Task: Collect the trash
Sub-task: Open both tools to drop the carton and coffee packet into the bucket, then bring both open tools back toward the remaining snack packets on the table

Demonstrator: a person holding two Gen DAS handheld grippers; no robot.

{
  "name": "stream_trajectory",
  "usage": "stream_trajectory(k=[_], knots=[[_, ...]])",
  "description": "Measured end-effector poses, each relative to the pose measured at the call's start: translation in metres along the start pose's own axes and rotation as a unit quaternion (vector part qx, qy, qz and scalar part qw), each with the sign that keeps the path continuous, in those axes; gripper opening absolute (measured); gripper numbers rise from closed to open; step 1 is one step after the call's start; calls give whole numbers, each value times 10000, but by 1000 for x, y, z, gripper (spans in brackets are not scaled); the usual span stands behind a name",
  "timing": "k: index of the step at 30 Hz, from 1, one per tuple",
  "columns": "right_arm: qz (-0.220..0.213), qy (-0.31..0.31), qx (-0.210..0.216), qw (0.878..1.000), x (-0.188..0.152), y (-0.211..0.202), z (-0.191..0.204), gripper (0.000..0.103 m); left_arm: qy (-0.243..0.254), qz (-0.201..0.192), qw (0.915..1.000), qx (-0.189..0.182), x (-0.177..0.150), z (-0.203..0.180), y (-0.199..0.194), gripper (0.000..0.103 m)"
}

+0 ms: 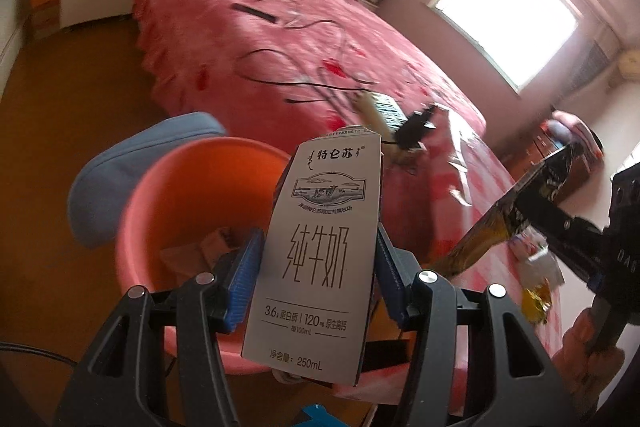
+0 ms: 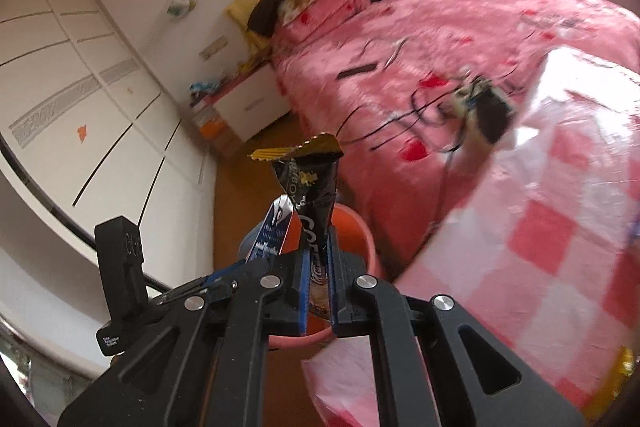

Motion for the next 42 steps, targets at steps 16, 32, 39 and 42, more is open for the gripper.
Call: stream_trajectory(k=[16,32,39,42], knots=[[155,273,-363,9988,-16,34,-17,75,-508,-23,9968,613,-5,61,17,75],[-777,-16,-1348,9878,-38,-71,-58,87,142,-125,9986,492,-15,-4,-14,75],[-1040,197,-1522,9827,-54,-105,-84,87,622,-167,9972,374,-24,-52,-25,75],[-1152,322,-1575,9803,-59,-121,-94,87,830,-148,9960,293,-31,-76,-28,75]])
Point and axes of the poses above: each gripper's, at about its wrist camera, not at the fingertips, and y roughly the way its jaws point, z to its left, x to its top, the point moved 8 cm from there along y, roughly the way its jaws point, and after that the axes turned 6 degrees about -y, right-handed, at the moved point
